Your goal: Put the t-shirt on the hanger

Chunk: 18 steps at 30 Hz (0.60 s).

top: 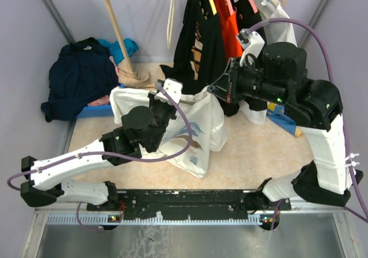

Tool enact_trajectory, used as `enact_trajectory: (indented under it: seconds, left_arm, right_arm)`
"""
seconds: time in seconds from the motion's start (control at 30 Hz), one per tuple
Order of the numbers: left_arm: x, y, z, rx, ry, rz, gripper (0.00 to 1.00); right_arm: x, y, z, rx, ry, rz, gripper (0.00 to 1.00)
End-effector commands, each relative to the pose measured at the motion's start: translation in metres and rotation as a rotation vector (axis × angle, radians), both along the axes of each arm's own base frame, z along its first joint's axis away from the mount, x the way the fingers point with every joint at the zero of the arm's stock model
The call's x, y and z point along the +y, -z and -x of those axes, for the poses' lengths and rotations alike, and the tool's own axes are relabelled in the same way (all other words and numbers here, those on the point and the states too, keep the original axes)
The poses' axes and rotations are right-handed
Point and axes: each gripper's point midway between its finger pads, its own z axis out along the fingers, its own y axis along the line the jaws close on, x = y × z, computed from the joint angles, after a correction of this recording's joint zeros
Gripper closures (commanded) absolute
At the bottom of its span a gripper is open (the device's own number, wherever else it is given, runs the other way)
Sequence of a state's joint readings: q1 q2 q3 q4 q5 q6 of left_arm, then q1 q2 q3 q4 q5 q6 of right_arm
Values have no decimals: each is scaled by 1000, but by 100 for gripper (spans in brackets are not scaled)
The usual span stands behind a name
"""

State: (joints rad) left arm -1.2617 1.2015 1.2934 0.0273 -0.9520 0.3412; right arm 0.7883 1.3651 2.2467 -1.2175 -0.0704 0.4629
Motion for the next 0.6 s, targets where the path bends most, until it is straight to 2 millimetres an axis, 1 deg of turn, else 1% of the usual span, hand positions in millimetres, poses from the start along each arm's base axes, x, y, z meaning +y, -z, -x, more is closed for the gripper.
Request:
enact_trajectory:
  seconds: [0.0, 0.03, 0.1, 0.17, 0.23, 0.33, 0.43, 0.57]
  left_arm:
    - [27, -29, 4, -46, -48, 48, 100]
    - [30, -33, 4, -56, -53, 51, 100]
    - [33, -42, 5, -75, -57, 56, 100]
    - [35, -49, 5, -85, -60, 60, 100]
    - [36, -52, 5, -94, -67, 54, 100]
    - [33, -55, 4, -101, -64, 51, 100]
    - [29, -53, 3, -106, -72, 43, 100]
    - [25, -53, 0, -123, -85, 55, 100]
  right_arm:
    - [-2, -13, 10, -43, -30, -46, 100]
    - [-1, -10, 11, -38, -34, -49, 100]
    - [1, 2, 10, -13, -35, -38, 100]
    - [3, 8, 10, -2, -39, -38, 100]
    - [3, 7, 11, -2, -40, -47, 100]
    - [4, 5, 10, -3, -42, -54, 100]
    - [10, -4, 13, -7, -70, -82, 100]
    - [27, -20, 17, -16, -132, -146, 100]
